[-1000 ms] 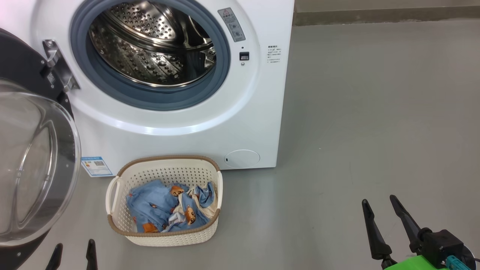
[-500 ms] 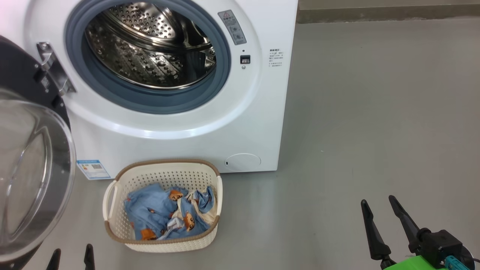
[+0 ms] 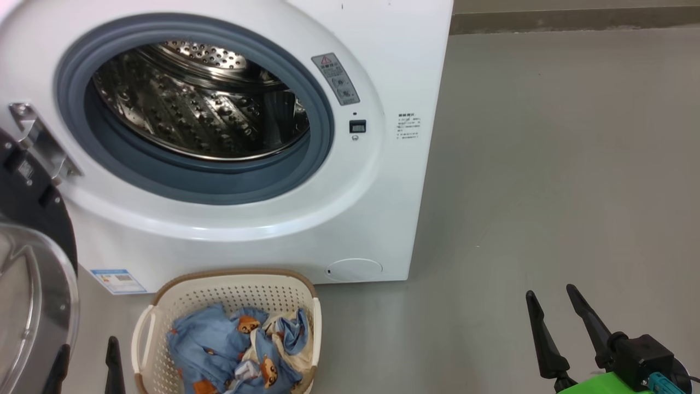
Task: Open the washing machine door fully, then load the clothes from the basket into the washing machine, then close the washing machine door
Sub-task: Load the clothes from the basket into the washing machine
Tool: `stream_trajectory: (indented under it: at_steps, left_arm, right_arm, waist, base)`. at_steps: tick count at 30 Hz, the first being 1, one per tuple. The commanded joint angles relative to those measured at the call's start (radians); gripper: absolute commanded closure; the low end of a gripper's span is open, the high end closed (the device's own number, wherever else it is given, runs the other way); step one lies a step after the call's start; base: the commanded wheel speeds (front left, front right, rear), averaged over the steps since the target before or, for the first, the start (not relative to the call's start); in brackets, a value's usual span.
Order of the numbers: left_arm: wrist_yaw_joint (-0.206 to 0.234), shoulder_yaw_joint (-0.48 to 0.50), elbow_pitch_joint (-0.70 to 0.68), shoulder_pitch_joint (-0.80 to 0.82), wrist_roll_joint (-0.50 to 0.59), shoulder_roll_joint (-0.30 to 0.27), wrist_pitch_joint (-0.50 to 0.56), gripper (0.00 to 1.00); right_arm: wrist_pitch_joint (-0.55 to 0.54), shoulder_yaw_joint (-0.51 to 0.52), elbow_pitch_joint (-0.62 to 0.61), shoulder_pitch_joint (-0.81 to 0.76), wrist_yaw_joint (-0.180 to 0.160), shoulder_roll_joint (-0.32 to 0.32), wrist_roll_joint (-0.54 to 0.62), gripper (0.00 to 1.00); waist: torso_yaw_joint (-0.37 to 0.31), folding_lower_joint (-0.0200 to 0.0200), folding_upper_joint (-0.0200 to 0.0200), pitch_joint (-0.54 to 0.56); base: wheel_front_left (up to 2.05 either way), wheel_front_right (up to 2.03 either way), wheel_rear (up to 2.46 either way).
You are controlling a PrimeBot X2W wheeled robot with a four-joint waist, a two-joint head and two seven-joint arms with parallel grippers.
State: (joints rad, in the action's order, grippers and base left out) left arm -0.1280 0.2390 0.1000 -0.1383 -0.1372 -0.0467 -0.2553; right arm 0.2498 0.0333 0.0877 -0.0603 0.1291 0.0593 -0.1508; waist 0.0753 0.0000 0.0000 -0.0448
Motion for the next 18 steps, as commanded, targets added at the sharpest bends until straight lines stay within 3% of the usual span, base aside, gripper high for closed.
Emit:
stream_trajectory:
  at_steps: [1, 18]
  left_arm:
    - [0.000, 0.035, -0.030, 0.039, 0.006, -0.009, -0.006, 0.00]
    - [-0.002, 0.011, -0.030, 0.029, -0.008, -0.005, -0.006, 0.00]
  right_arm:
    - [0.012, -0.028, -0.022, 0.034, 0.002, 0.005, 0.006, 0.00]
    - [0.012, -0.032, -0.013, 0.041, 0.002, 0.004, 0.007, 0.00]
  waist:
    - [0.002, 0.0000, 0.0000, -0.006]
    - [0.008, 0.0000, 0.0000, -0.010]
  base:
    - [0.92, -0.92, 0.00]
    - [0.15, -0.15, 0.00]
